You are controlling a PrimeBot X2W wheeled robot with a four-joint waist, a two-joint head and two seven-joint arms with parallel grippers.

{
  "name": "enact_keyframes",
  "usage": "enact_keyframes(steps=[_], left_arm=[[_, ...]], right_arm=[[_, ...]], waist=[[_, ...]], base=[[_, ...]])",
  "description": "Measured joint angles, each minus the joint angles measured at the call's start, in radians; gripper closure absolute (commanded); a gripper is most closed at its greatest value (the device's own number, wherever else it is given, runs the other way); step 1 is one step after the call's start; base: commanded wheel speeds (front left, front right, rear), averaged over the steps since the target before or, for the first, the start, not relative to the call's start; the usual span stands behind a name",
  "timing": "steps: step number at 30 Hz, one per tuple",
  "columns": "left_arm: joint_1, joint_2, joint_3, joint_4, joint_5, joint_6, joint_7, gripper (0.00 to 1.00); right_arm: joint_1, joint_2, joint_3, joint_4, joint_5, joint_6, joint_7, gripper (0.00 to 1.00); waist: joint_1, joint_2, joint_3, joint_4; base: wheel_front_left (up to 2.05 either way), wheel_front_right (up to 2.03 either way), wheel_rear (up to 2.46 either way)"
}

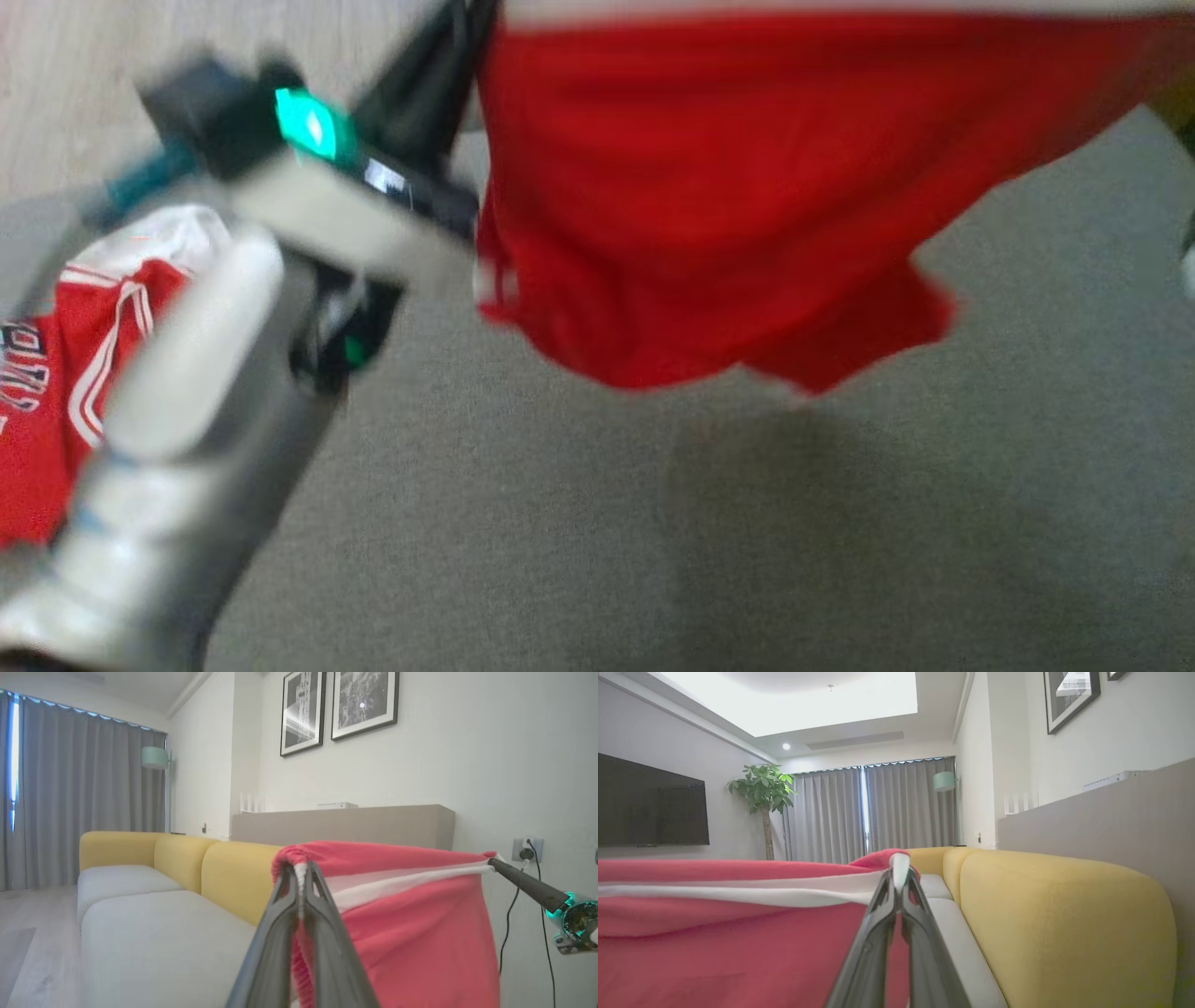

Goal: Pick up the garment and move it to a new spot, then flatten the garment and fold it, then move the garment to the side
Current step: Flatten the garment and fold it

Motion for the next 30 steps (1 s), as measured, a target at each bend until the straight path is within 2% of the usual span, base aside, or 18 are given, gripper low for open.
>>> enact_keyframes(steps=[3,6,12,15,18,21,25,30], left_arm=[[-0.152,-0.033,-0.002,0.103,-0.01,0.0,-0.007,1.0],[-0.273,-0.063,-0.033,0.217,-0.011,0.0,-0.065,1.0],[-0.439,-0.093,-0.087,0.381,0.011,0.0,-0.214,1.0],[-0.483,-0.107,-0.077,0.435,0.013,0.0,-0.242,1.0],[-0.45,-0.106,-0.065,0.415,0.03,0.0,-0.243,1.0],[-0.34,-0.093,-0.091,0.367,0.043,0.0,-0.244,1.0],[-0.088,-0.071,-0.161,0.335,0.053,0.0,-0.244,1.0],[0.205,-0.047,-0.308,0.304,0.07,0.0,-0.243,1.0]], right_arm=[[-0.147,0.001,0.004,0.058,0.016,0.0,0.032,1.0],[-0.293,0.005,0.02,0.155,0.019,0.0,0.029,1.0],[-0.489,0.003,0.059,0.269,0.016,0.0,-0.06,1.0],[-0.531,-0.001,0.087,0.295,0.025,0.0,-0.102,1.0],[-0.499,-0.012,0.123,0.297,0.047,0.0,-0.113,1.0],[-0.397,-0.023,0.143,0.284,0.075,0.0,-0.115,1.0],[-0.177,-0.028,0.145,0.277,0.092,0.0,-0.107,1.0],[0.1,-0.001,0.1,0.25,0.103,0.0,-0.059,1.0]], waist=[[0.0003,0.0,0.047,0.003],[0.0003,0.0,0.1,0.004],[0.0005,0.0,0.189,0.005],[0.0006,0.0,0.221,0.005],[0.0004,0.0,0.23,0.001],[0.0001,0.0,0.228,-0.007],[0.0001,0.0,0.217,-0.012],[0.0,0.0,0.189,-0.016]], base=[[0.0,0.0,0.0],[0.0,0.0,0.0],[0.0,0.0,0.0],[0.0,0.0,0.0],[0.0,0.0,0.0],[0.0,0.0,0.0],[0.0,0.0,0.0],[0.0,0.0,0.0]])
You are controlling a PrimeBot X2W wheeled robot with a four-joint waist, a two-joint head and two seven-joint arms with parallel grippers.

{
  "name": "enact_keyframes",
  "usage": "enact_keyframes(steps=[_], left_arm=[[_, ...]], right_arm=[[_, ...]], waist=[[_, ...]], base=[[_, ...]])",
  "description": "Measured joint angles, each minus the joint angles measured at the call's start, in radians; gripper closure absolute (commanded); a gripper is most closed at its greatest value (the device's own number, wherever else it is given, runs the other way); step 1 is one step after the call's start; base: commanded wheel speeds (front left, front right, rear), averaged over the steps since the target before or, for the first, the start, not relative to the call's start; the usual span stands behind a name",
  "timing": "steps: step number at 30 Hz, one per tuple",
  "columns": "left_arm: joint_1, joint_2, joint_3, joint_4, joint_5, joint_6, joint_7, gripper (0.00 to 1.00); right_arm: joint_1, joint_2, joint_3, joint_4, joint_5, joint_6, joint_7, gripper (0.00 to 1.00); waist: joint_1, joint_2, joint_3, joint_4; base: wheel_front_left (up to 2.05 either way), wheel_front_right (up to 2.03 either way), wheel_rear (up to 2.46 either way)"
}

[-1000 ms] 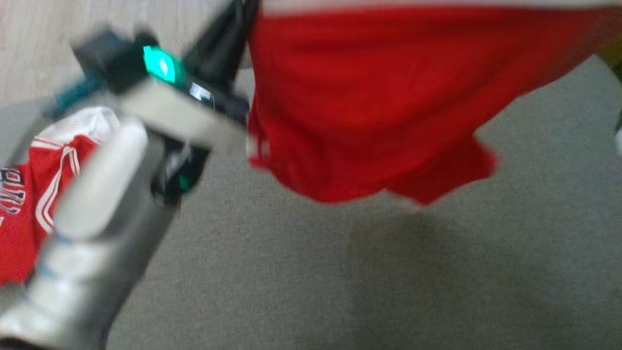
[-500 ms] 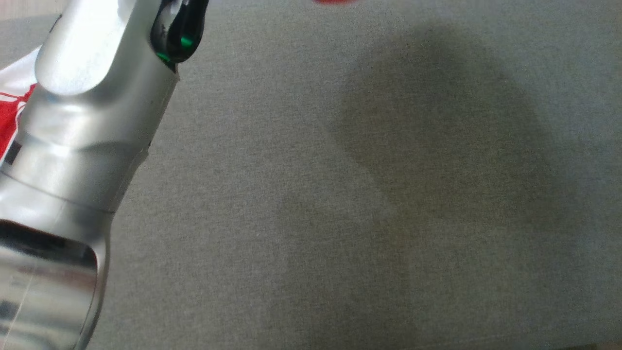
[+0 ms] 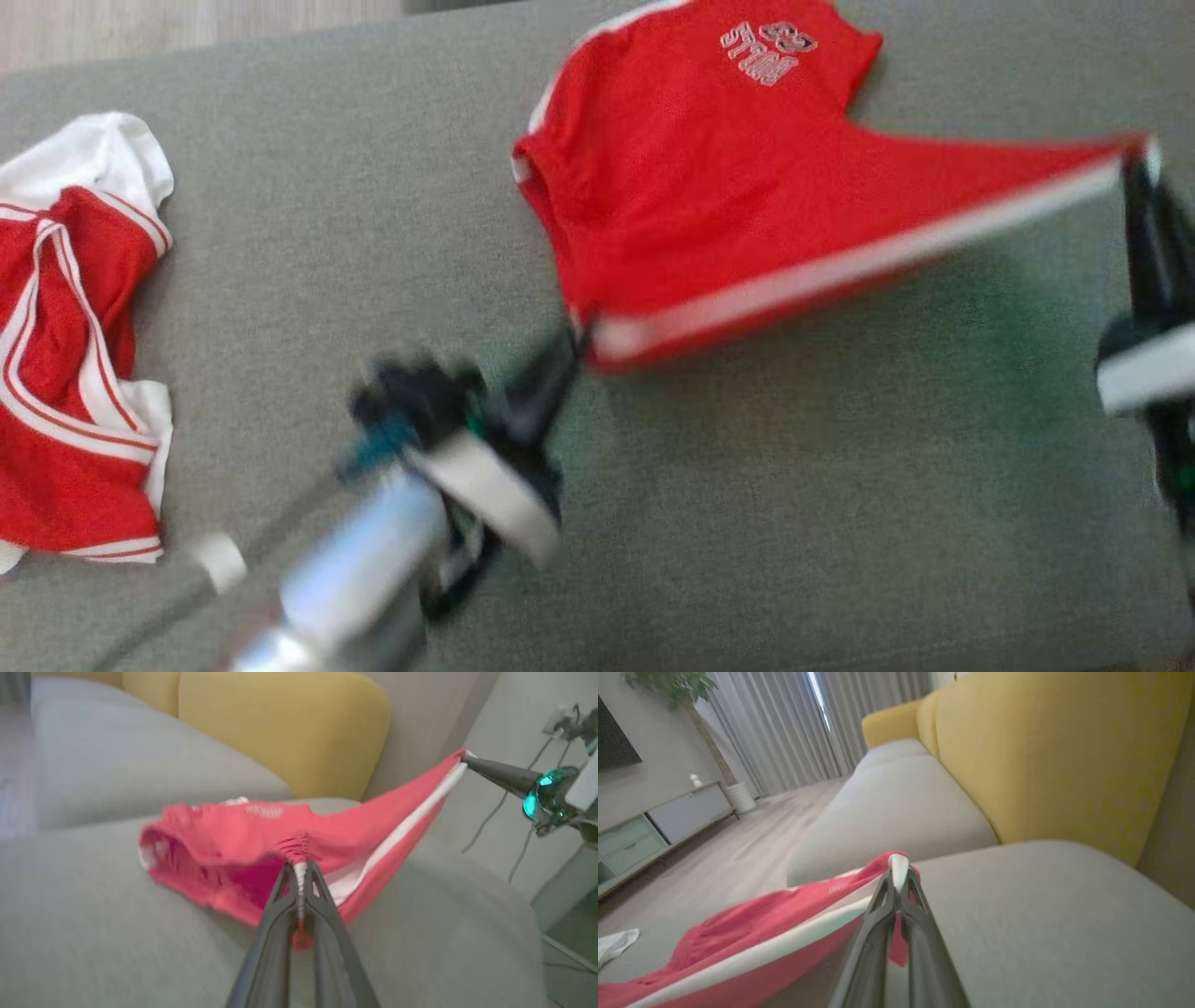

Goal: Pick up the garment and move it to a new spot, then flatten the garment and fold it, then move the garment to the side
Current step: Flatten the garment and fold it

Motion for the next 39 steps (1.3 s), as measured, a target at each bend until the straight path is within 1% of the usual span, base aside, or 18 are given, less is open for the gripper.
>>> enact_keyframes(steps=[2,4,8,12,14,16,20,23,24,30,36,39], left_arm=[[0.075,0.006,-0.053,-0.008,0.014,0.0,0.0,1.0],[0.129,0.011,-0.084,-0.008,0.032,0.0,0.0,1.0],[0.223,0.013,-0.084,-0.012,0.044,0.0,0.0,1.0],[0.319,0.018,-0.086,-0.046,0.05,0.0,0.0,1.0],[0.352,0.022,-0.085,-0.072,0.053,0.0,0.0,1.0],[0.362,0.022,-0.083,-0.096,0.053,0.0,0.0,1.0],[0.333,0.003,-0.066,-0.123,0.017,0.0,0.003,1.0],[0.26,-0.034,-0.053,-0.126,-0.007,0.0,0.005,1.0],[0.26,-0.034,-0.053,-0.126,-0.007,0.0,0.005,1.0],[0.086,-0.102,-0.024,-0.095,-0.067,0.0,0.005,1.0],[0.013,-0.127,-0.002,-0.011,-0.099,0.0,0.005,1.0],[-0.013,-0.142,0.004,0.008,-0.114,0.0,0.005,1.0]], right_arm=[[0.096,0.013,-0.04,-0.029,0.0,0.0,0.02,1.0],[0.187,0.033,-0.087,-0.068,0.0,0.0,0.038,1.0],[0.373,0.082,-0.188,-0.167,-0.002,0.0,0.07,1.0],[0.543,0.142,-0.286,-0.295,-0.01,0.001,0.109,1.0],[0.597,0.166,-0.326,-0.358,-0.019,0.001,0.133,1.0],[0.612,0.187,-0.357,-0.4,-0.024,0.001,0.16,1.0],[0.568,0.214,-0.395,-0.427,-0.015,0.001,0.212,1.0],[0.478,0.213,-0.41,-0.41,-0.012,0.001,0.247,1.0],[0.478,0.213,-0.41,-0.41,-0.012,0.001,0.247,1.0],[0.232,0.164,-0.393,-0.306,-0.047,0.001,0.301,1.0],[0.027,0.134,-0.323,-0.162,-0.067,0.001,0.348,1.0],[-0.057,0.106,-0.294,-0.078,-0.072,0.001,0.359,1.0]], waist=[[-0.0001,0.0,-0.016,-0.001],[-0.0001,0.0,-0.035,-0.003],[-0.0001,0.0,-0.078,-0.007],[-0.0002,0.0,-0.119,-0.006],[-0.0002,0.0,-0.132,-0.004],[-0.0002,0.0,-0.136,0.004],[-0.0002,0.0,-0.118,0.025],[0.0,0.0,-0.084,0.042],[0.0,0.0,-0.084,0.042],[0.0003,0.0,0.0,0.089],[0.0004,0.0,0.071,0.129],[0.0004,0.0,0.098,0.147]], base=[[0.0,0.0,0.0],[0.0,0.0,0.0],[0.0,0.0,0.0],[0.0,0.0,0.0],[0.0,0.0,0.0],[0.0,0.0,0.0],[0.0,0.0,0.0],[0.0,0.0,0.0],[0.0,0.0,0.0],[0.0,0.0,0.0],[0.0,0.0,0.0],[0.0,0.0,0.0]])
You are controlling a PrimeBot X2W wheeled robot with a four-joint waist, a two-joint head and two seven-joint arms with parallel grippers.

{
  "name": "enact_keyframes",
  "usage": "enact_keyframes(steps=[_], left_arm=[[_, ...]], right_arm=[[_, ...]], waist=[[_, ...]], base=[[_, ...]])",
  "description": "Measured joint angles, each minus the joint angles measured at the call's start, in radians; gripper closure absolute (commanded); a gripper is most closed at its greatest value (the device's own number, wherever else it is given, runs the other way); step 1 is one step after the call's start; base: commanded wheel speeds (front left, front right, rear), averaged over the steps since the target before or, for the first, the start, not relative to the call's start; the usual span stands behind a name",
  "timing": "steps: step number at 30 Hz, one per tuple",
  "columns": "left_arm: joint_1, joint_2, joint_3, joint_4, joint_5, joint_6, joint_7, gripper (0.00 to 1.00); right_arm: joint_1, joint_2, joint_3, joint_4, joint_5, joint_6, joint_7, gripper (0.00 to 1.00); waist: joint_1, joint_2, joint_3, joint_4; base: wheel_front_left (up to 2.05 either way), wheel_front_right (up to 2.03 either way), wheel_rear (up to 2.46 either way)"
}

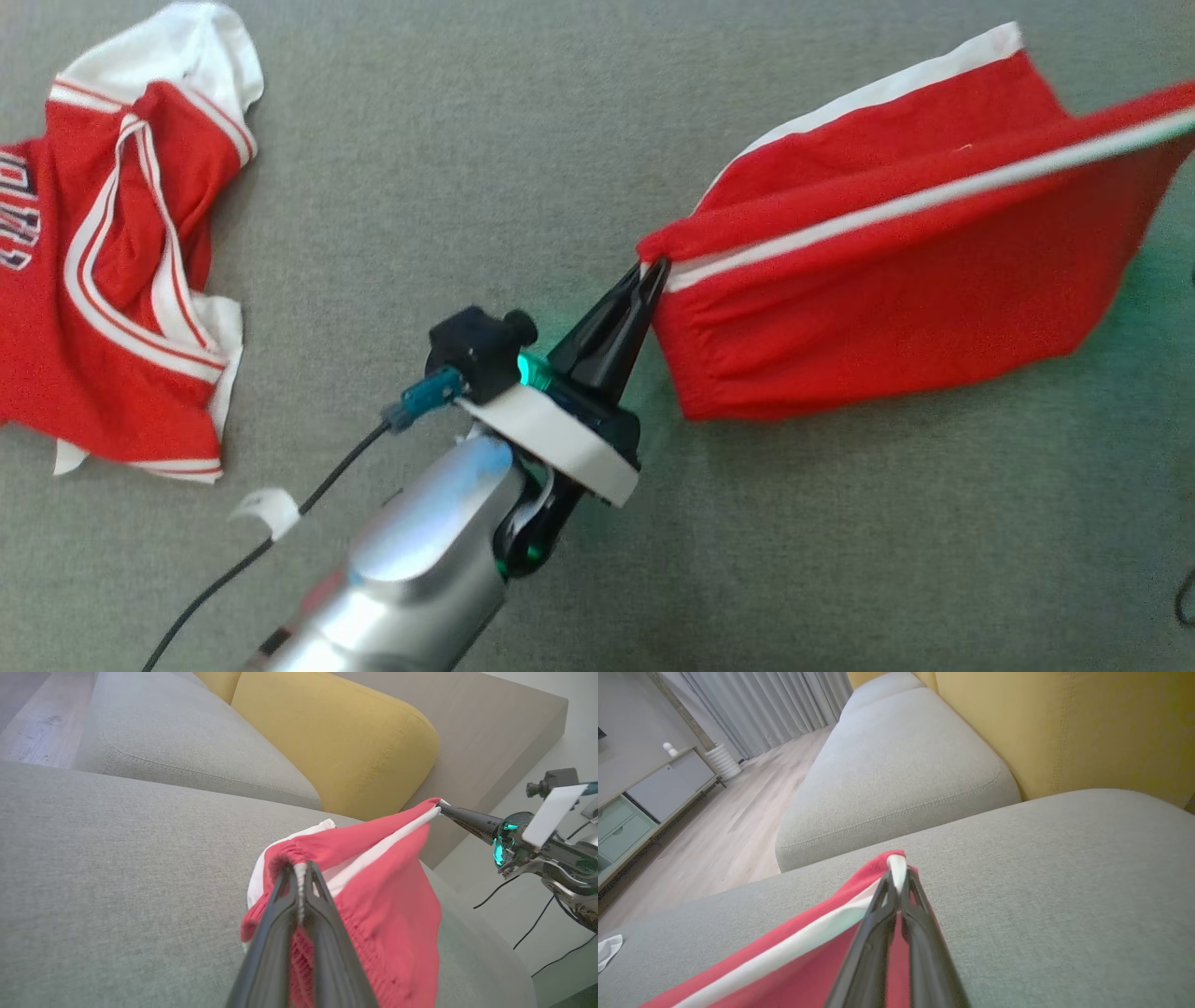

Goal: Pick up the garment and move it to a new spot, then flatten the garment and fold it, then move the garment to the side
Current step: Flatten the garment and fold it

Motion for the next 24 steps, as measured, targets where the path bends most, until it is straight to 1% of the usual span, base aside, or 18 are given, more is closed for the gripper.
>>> enact_keyframes(steps=[7,8,11,12,13,14,15,17,20,22,24], left_arm=[[-0.054,-0.027,0.031,0.04,0.003,0.0,0.0,1.0],[-0.063,-0.033,0.037,0.046,0.015,0.002,0.0,1.0],[-0.064,-0.042,0.051,0.053,0.033,0.006,0.0,1.0],[-0.064,-0.045,0.06,0.052,0.037,0.009,0.0,0.82],[-0.064,-0.045,0.067,0.052,0.04,0.009,0.0,0.56],[-0.063,-0.045,0.071,0.053,0.046,0.009,0.0,0.18],[-0.061,-0.046,0.077,0.053,0.05,0.01,0.0,0.0],[-0.057,-0.047,0.091,0.053,0.06,0.011,0.0,0.0],[-0.041,-0.047,0.112,0.051,0.085,0.04,0.0,0.0],[-0.019,-0.048,0.134,0.043,0.112,0.066,0.0,0.0],[0.012,-0.049,0.16,0.019,0.163,0.107,0.0,0.0]], right_arm=[[-0.165,-0.025,0.089,0.18,-0.009,0.0,-0.001,1.0],[-0.2,-0.032,0.117,0.221,-0.009,0.0,-0.005,1.0],[-0.25,-0.037,0.149,0.277,-0.009,0.0,-0.033,1.0],[-0.263,-0.038,0.161,0.293,-0.008,0.0,-0.042,0.83],[-0.276,-0.04,0.173,0.308,-0.005,0.0,-0.051,0.24],[-0.287,-0.04,0.183,0.322,0.002,0.0,-0.063,0.0],[-0.295,-0.041,0.193,0.332,0.009,0.0,-0.08,0.0],[-0.303,-0.047,0.214,0.351,0.034,0.0,-0.1,0.0],[-0.3,-0.071,0.246,0.361,0.084,0.0,-0.133,0.0],[-0.286,-0.1,0.27,0.354,0.112,0.0,-0.154,0.0],[-0.248,-0.137,0.29,0.344,0.124,0.0,-0.174,0.0]], waist=[[-0.0001,0.0,0.048,0.032],[-0.0002,0.0,0.057,0.039],[-0.0001,0.0,0.067,0.046],[-0.0001,0.0,0.069,0.048],[-0.0002,0.0,0.07,0.05],[-0.0002,0.0,0.069,0.051],[-0.0002,0.0,0.069,0.051],[-0.0003,0.0,0.065,0.052],[-0.0003,0.0,0.054,0.054],[-0.0003,0.0,0.043,0.056],[-0.0003,0.0,0.031,0.058]], base=[[0.0,0.0,0.0],[0.0,0.0,0.0],[0.0,0.0,0.0],[0.0,0.0,0.0],[0.0,0.0,0.0],[0.0,0.0,0.0],[0.0,0.0,0.0],[0.0,0.0,0.0],[0.0,0.0,0.0],[0.0,0.0,0.0],[0.0,0.0,0.0]])
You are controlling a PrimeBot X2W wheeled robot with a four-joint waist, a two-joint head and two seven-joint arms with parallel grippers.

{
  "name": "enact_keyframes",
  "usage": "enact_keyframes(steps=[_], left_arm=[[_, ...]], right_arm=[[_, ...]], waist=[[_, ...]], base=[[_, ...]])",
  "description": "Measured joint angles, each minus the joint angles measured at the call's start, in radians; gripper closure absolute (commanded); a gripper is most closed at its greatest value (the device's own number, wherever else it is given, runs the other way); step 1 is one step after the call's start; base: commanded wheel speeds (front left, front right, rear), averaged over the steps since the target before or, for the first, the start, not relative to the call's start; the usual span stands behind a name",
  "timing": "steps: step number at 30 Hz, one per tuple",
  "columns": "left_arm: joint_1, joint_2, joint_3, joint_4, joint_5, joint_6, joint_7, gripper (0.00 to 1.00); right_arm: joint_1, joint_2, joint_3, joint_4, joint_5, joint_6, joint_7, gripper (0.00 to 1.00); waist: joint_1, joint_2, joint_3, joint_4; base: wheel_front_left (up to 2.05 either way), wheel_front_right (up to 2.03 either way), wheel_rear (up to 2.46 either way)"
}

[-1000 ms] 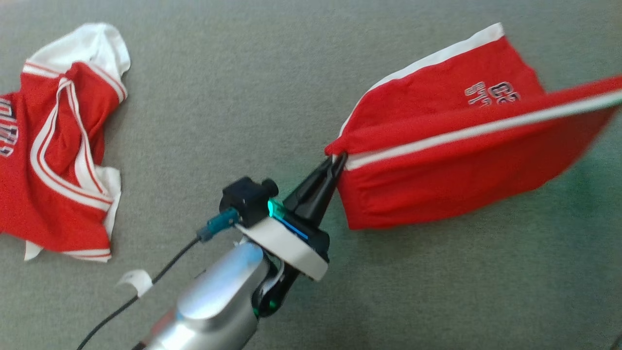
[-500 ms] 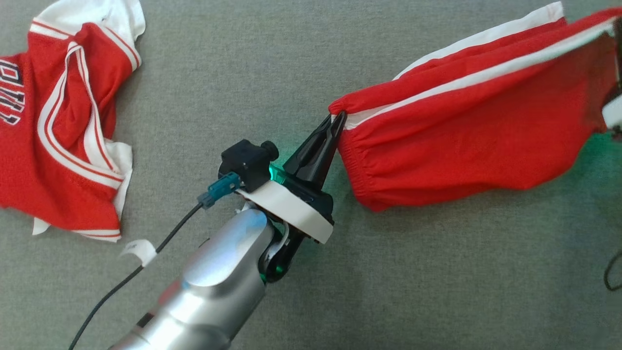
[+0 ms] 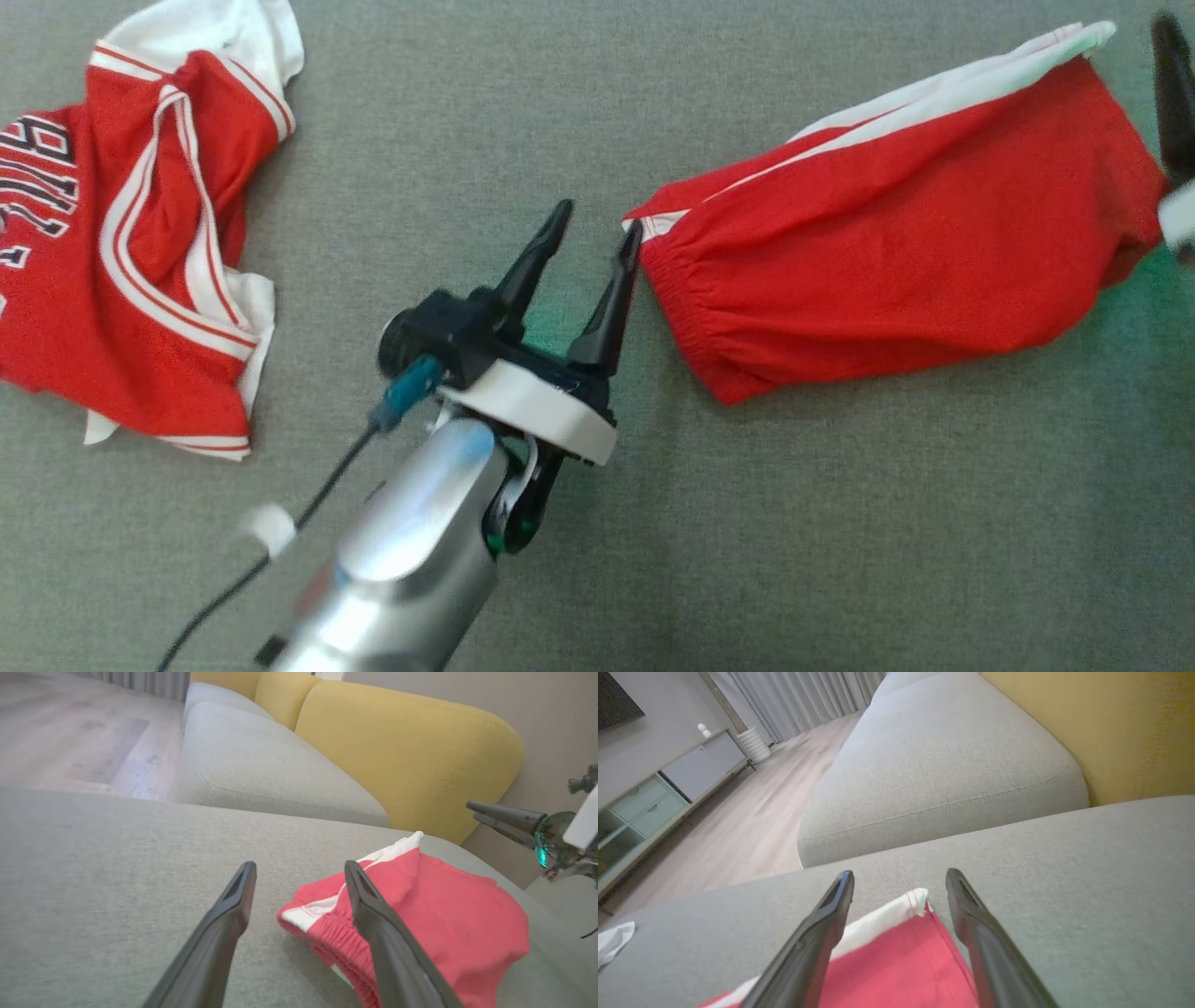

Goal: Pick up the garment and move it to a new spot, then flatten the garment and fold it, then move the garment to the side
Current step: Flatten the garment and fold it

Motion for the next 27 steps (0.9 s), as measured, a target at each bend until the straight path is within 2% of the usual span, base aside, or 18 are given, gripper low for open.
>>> enact_keyframes(steps=[6,12,16,23,24,26,27], left_arm=[[0.133,-0.001,0.105,-0.17,0.194,0.128,-0.001,0.0],[0.282,0.0,0.155,-0.366,0.321,0.209,-0.003,0.0],[0.331,0.0,0.158,-0.45,0.358,0.228,-0.004,0.0],[0.344,0.0,0.143,-0.488,0.369,0.234,-0.004,0.0],[0.344,0.0,0.14,-0.488,0.377,0.236,-0.004,0.0],[0.344,0.0,0.136,-0.491,0.386,0.238,-0.004,0.0],[0.344,0.0,0.137,-0.494,0.386,0.239,-0.004,0.0]], right_arm=[[0.153,-0.078,0.035,0.028,-0.015,0.0,-0.056,0.0],[0.137,-0.115,0.07,0.123,-0.107,0.0,-0.091,0.0],[0.087,-0.129,0.081,0.203,-0.141,0.0,-0.087,0.0],[0.013,-0.154,0.08,0.318,-0.169,0.0,-0.063,0.0],[0.006,-0.155,0.08,0.332,-0.169,0.0,-0.057,0.03],[-0.007,-0.155,0.085,0.341,-0.146,0.0,-0.035,0.62],[-0.014,-0.154,0.093,0.339,-0.127,0.0,-0.019,0.85]], waist=[[-0.0001,0.0,-0.026,0.029],[-0.0001,0.0,-0.032,0.076],[-0.0001,0.0,-0.021,0.112],[0.0001,0.0,0.009,0.156],[0.0002,0.0,0.013,0.161],[0.0,0.0,0.018,0.168],[0.0001,0.0,0.018,0.167]], base=[[0.0,0.0,0.0],[0.0,0.0,0.0],[0.0,0.0,0.0],[0.0,0.0,0.0],[0.0,0.0,0.0],[0.0,0.0,0.0],[0.0,0.0,0.0]])
